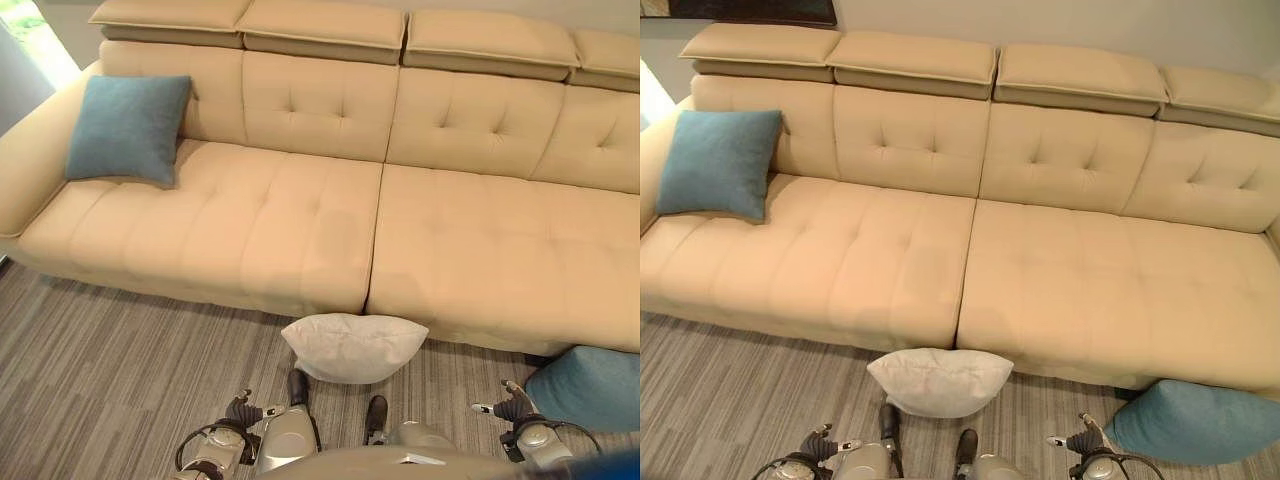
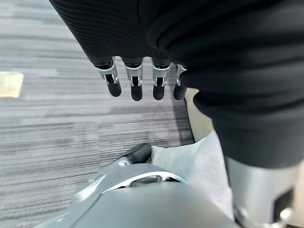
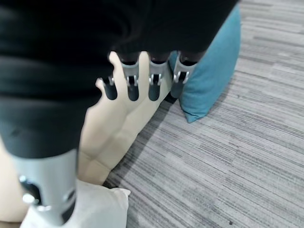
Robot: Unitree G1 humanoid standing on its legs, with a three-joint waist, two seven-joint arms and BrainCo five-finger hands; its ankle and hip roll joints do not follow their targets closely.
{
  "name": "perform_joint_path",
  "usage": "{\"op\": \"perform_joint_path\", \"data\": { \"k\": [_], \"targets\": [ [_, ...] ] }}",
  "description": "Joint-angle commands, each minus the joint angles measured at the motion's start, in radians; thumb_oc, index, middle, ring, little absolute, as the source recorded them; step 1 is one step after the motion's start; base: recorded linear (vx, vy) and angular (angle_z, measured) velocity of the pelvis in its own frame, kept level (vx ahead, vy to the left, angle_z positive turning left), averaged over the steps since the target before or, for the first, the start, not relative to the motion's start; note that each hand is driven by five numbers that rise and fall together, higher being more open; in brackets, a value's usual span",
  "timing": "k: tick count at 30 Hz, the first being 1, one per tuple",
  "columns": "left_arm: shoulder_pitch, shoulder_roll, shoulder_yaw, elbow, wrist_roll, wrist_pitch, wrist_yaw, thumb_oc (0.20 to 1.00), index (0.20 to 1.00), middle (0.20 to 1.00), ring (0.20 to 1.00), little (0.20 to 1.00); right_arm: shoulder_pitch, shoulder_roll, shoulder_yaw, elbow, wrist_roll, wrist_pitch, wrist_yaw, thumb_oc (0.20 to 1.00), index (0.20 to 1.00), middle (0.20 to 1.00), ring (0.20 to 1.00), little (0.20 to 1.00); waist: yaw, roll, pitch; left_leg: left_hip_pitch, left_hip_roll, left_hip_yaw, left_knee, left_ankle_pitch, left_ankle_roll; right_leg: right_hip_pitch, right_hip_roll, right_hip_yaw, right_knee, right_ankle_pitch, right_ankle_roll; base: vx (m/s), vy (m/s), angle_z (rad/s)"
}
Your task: Pick up all the scattered cushions and arrange them neatly on the sofa.
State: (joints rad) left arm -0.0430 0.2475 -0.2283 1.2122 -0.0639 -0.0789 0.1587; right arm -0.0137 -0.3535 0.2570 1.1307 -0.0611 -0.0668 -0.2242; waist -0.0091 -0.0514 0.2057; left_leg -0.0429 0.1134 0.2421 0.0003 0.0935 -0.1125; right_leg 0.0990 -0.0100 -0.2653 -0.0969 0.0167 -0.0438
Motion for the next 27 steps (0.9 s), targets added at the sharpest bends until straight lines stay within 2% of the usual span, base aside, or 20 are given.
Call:
{"op": "perform_joint_path", "data": {
  "k": [1,3,5,7,8,9,10,12,18,23,25,27],
  "targets": [
    [0.013,0.028,0.011,-0.014,0.017,-0.013,0.013,1.0,1.0,1.0,1.0,1.0,-0.044,-0.011,0.018,-0.026,0.003,-0.01,-0.013,1.0,1.0,1.0,1.0,1.0,0.012,-0.023,-0.036,-0.05,-0.054,0.01,0.068,-0.069,0.062,0.035,-0.073,0.033,0.127,-0.139,0.15,0.09,0.109,-0.23],
    [0.013,0.03,0.014,-0.02,0.015,-0.015,0.015,1.0,1.0,1.0,1.0,1.0,-0.045,-0.009,0.02,-0.026,-0.002,-0.01,-0.013,1.0,1.0,1.0,1.0,1.0,0.017,-0.024,-0.04,-0.044,-0.06,0.016,0.064,-0.078,0.069,0.028,-0.082,0.034,0.143,-0.141,0.159,0.05,0.09,-0.28],
    [0.005,0.046,0.026,-0.028,0.009,-0.017,0.025,1.0,1.0,1.0,1.0,1.0,-0.063,-0.005,0.023,-0.031,-0.004,-0.008,-0.011,1.0,1.0,1.0,1.0,1.0,0.022,-0.019,-0.032,-0.017,-0.069,0.026,0.048,-0.097,0.091,-0.044,-0.112,0.029,0.265,-0.126,0.193,0.04,0.116,-0.23],
    [0.003,0.05,0.027,-0.028,0.011,-0.018,0.026,1.0,1.0,1.0,1.0,1.0,-0.069,-0.003,0.024,-0.033,-0.005,-0.01,-0.011,1.0,1.0,1.0,1.0,1.0,0.023,-0.016,-0.028,-0.009,-0.07,0.032,0.044,-0.101,0.098,-0.071,-0.122,0.028,0.313,-0.126,0.202,0.03,0.072,-0.34],
    [-0.004,0.058,0.026,-0.025,0.016,-0.02,0.028,1.0,1.0,1.0,1.0,1.0,-0.079,0.002,0.024,-0.048,-0.001,-0.012,-0.01,1.0,1.0,1.0,1.0,1.0,0.016,-0.008,-0.018,0.012,-0.073,0.033,0.025,-0.104,0.104,-0.123,-0.134,0.029,0.375,-0.105,0.214,0.05,0.056,-0.21],
    [-0.012,0.06,0.027,-0.031,0.011,-0.026,0.03,1.0,1.0,1.0,1.0,1.0,-0.081,0.001,0.02,-0.059,0.003,-0.014,-0.012,1.0,1.0,1.0,1.0,1.0,0.007,0.004,-0.012,0.035,-0.078,0.032,-0.008,-0.099,0.102,-0.165,-0.154,0.008,0.345,-0.085,0.204,0.05,0.054,-0.1],
    [-0.012,0.06,0.027,-0.031,0.011,-0.026,0.03,1.0,1.0,1.0,1.0,1.0,-0.081,0.001,0.02,-0.059,0.003,-0.014,-0.012,1.0,1.0,1.0,1.0,1.0,0.007,0.004,-0.012,0.035,-0.078,0.031,-0.009,-0.099,0.102,-0.164,-0.154,0.007,0.344,-0.085,0.204,0.04,-0.025,-0.08],
    [-0.022,0.054,0.013,-0.043,0.015,-0.035,0.026,1.0,1.0,1.0,1.0,1.0,-0.074,-0.005,0.023,-0.056,-0.003,-0.012,-0.015,1.0,1.0,1.0,1.0,1.0,-0.002,-0.002,-0.012,0.033,-0.091,0.022,-0.008,-0.095,0.093,-0.118,-0.143,0.01,0.211,-0.076,0.193,0.03,-0.086,0.16],
    [-0.007,0.038,0.009,-0.046,0.027,-0.031,0.019,1.0,1.0,1.0,1.0,1.0,-0.046,-0.018,0.015,-0.047,-0.006,-0.018,-0.023,1.0,1.0,1.0,1.0,1.0,-0.007,0.002,-0.039,0.073,-0.088,0.008,-0.056,-0.08,0.077,-0.033,-0.112,-0.006,0.115,-0.065,0.184,0.05,-0.06,0.17],
    [-0.001,0.035,0.018,-0.069,0.011,-0.034,0.027,1.0,1.0,1.0,1.0,1.0,-0.033,-0.018,0.008,-0.05,-0.004,-0.024,-0.029,1.0,1.0,1.0,1.0,1.0,-0.009,0.0,-0.043,0.096,-0.087,-0.001,-0.07,-0.08,0.071,-0.002,-0.104,-0.017,0.095,-0.071,0.182,0.04,-0.039,0.1],
    [-0.02,0.039,0.029,-0.108,-0.025,-0.038,0.051,1.0,1.0,1.0,1.0,1.0,-0.05,-0.019,0.007,-0.06,0.009,-0.027,-0.042,1.0,1.0,1.0,1.0,1.0,-0.004,-0.002,-0.01,0.071,-0.083,-0.006,-0.054,-0.08,0.071,-0.025,-0.107,-0.019,0.112,-0.075,0.178,-0.15,-0.066,0.06],
    [-0.062,0.046,0.031,-0.16,-0.069,-0.051,0.073,1.0,1.0,1.0,1.0,1.0,-0.084,-0.026,0.003,-0.09,0.027,-0.029,-0.062,1.0,1.0,1.0,1.0,1.0,0.0,-0.007,0.053,-0.01,-0.072,-0.015,0.007,-0.082,0.072,-0.102,-0.118,-0.021,0.163,-0.079,0.167,-0.34,-0.071,0.22]
  ]
}}
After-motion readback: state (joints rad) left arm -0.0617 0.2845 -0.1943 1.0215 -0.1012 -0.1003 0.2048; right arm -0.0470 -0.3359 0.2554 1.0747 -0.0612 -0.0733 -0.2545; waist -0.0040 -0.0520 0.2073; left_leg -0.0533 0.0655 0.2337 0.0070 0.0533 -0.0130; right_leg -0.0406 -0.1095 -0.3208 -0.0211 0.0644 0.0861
